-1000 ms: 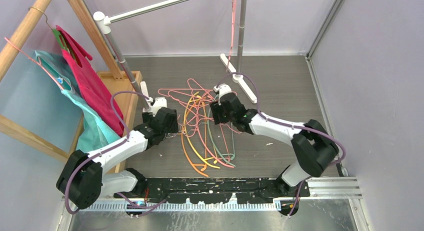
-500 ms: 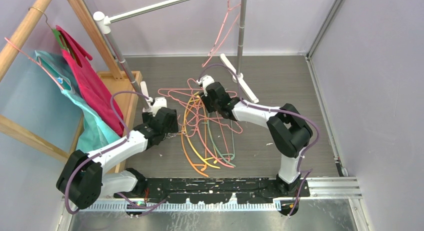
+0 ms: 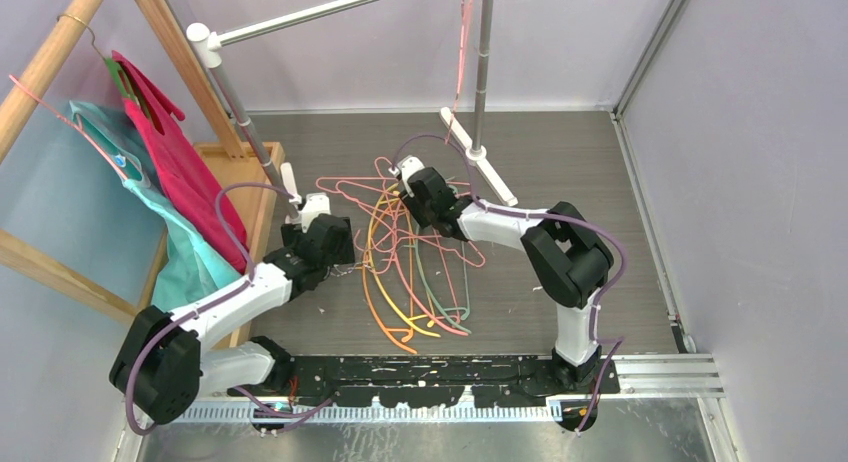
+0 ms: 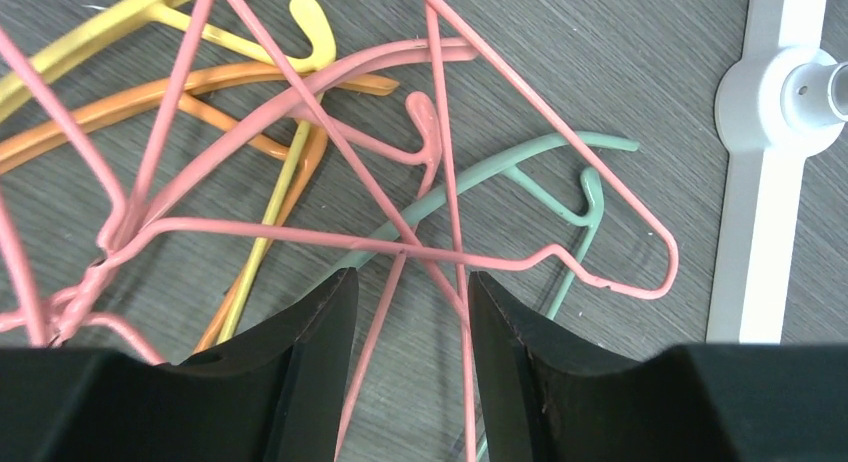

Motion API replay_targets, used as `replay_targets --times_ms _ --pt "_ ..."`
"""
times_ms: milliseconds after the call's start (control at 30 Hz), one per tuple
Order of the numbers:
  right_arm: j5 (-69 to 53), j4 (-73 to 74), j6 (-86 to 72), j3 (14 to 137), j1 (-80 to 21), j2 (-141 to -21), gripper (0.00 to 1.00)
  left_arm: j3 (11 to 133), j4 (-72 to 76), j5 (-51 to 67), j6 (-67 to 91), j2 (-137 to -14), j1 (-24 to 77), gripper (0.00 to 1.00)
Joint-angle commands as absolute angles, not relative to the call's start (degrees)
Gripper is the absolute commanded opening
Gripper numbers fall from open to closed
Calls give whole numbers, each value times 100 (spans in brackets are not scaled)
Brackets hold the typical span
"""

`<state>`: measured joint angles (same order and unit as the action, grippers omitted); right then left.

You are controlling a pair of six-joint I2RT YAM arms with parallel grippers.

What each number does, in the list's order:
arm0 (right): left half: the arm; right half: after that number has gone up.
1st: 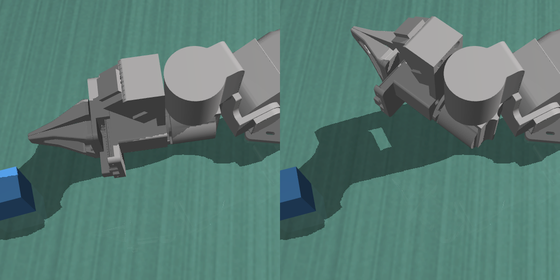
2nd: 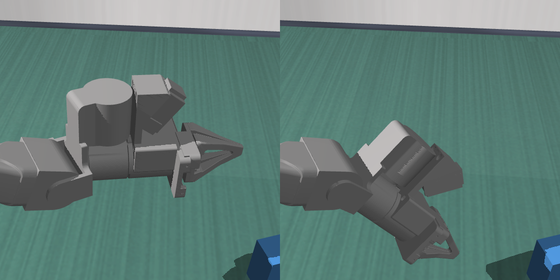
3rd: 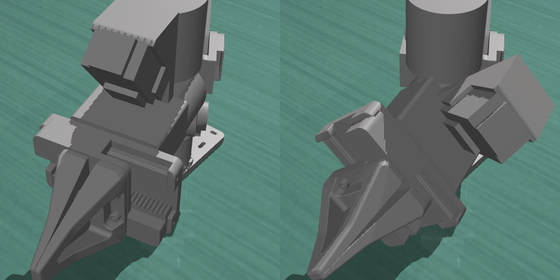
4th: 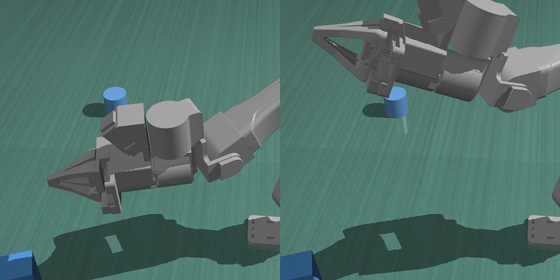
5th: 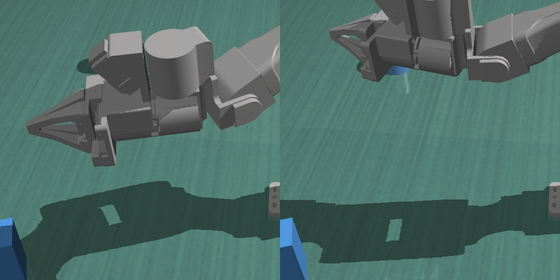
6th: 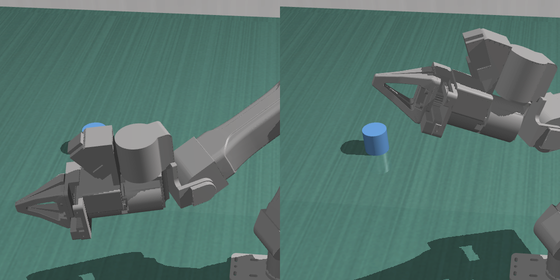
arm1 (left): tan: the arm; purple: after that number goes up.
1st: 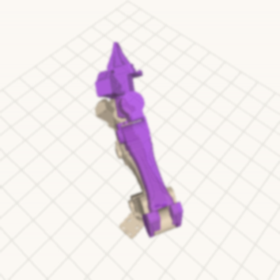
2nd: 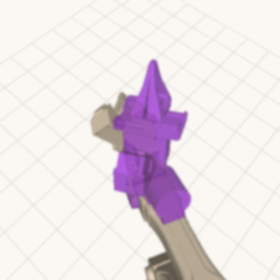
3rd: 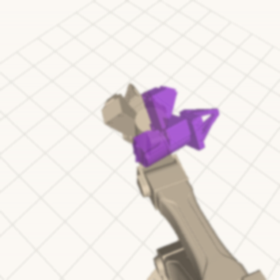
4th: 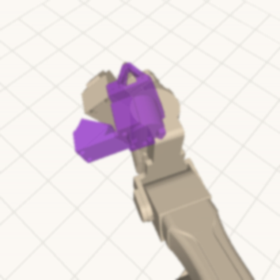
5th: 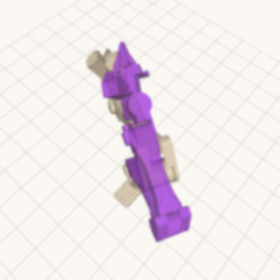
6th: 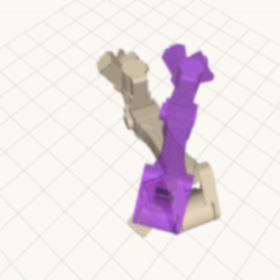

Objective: Organize the hangers

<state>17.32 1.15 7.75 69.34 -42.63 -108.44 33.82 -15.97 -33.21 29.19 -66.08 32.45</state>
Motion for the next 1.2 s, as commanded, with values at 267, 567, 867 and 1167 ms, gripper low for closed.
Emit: replay_targets --times_ms 267,567,867,1167 --pt "2234 -499 1553 7178 -4287 -11285 54 3349 -1466 -3540 2982 -6311 3191 98" --pt "2148 -592 1903 7113 -4283 -11085 55 3359 -1417 -3518 2962 -6387 3173 98" --pt "2035 -283 2318 7465 -4349 -11173 56 3355 -1503 -3517 2962 -6299 3165 98" --pt "1766 -127 2706 7893 -4317 -11583 58 3389 -1612 -3580 2978 -6244 3155 98"
